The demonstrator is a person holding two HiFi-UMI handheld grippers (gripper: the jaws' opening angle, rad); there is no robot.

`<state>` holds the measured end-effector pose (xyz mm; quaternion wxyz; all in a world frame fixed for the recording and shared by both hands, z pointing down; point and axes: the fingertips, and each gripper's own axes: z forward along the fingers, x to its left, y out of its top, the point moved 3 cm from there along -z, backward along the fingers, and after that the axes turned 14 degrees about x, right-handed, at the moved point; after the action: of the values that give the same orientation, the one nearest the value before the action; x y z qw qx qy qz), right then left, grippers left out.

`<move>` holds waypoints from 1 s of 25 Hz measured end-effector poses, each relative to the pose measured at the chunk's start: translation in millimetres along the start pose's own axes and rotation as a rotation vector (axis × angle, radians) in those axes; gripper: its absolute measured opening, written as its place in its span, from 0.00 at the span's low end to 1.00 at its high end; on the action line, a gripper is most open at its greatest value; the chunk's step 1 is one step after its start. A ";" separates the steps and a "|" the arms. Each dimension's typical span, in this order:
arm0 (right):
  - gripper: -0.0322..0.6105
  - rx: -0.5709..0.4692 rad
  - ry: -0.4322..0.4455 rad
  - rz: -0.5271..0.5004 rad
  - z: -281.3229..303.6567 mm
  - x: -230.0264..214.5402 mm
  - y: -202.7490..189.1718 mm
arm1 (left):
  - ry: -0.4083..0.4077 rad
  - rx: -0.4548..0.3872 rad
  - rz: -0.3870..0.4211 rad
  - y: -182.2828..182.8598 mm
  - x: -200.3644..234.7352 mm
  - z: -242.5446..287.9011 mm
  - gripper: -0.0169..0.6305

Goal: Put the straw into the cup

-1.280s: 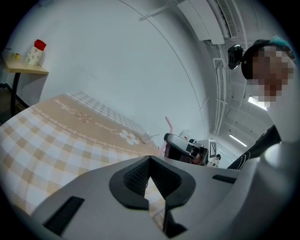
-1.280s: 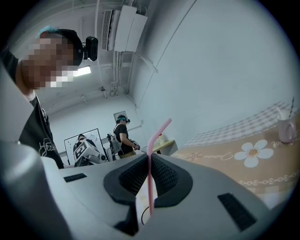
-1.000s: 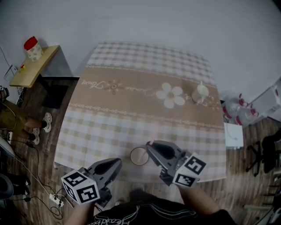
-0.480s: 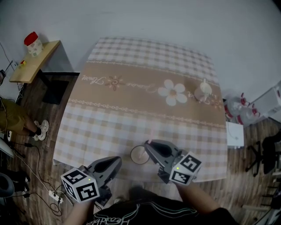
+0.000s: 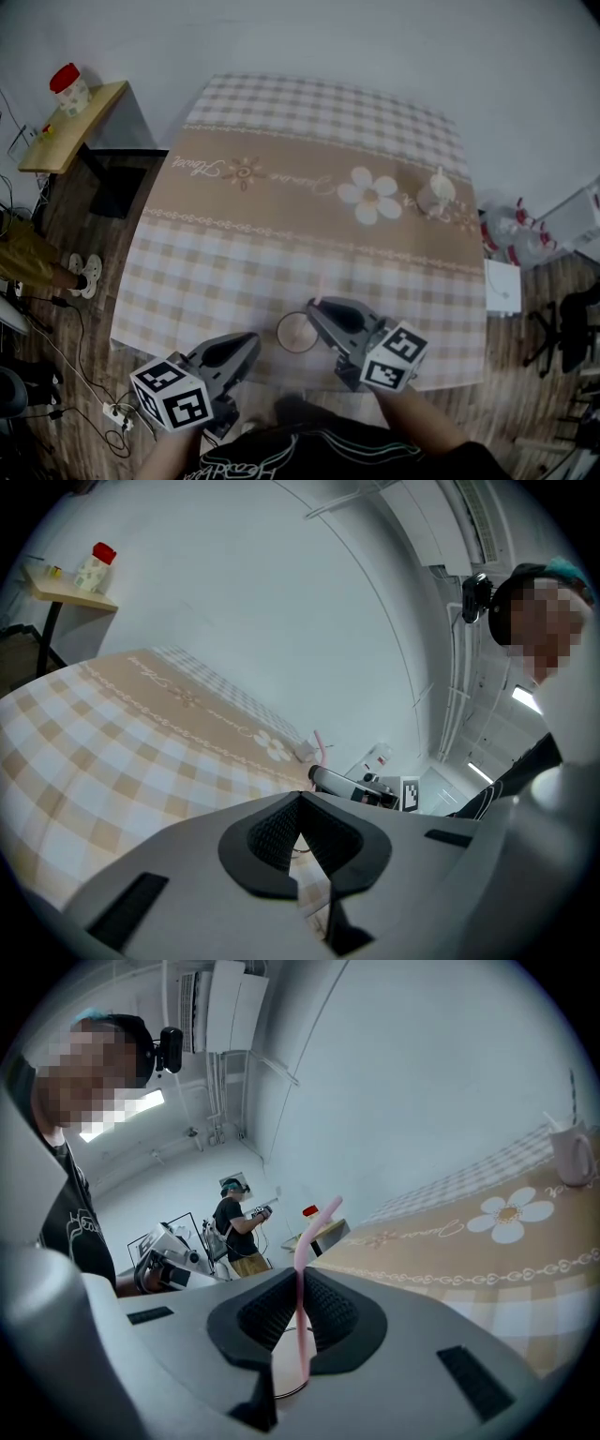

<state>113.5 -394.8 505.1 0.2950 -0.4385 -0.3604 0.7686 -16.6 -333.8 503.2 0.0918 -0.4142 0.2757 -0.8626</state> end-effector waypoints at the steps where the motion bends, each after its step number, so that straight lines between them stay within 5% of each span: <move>1: 0.08 0.000 0.003 0.011 0.3 -2.1 -0.4 | 0.000 0.000 -0.001 -0.1 0.7 1.1 0.02; 15: 0.09 -0.012 0.034 0.139 1.9 -18.0 -3.2 | -0.008 0.003 0.013 5.3 -2.4 10.1 0.02; 19: 0.32 -0.029 0.001 0.156 0.8 -19.2 -2.8 | -0.020 0.010 0.023 1.7 -7.4 12.6 0.02; 25: 0.37 -0.077 -0.063 0.185 -19.0 -22.6 0.4 | -0.028 0.012 0.031 -2.4 -16.3 5.7 0.02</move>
<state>140.3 -406.9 508.5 0.1943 -0.4568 -0.3565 0.7915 -1.6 -327.8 496.6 0.1115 -0.4212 0.2756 -0.8569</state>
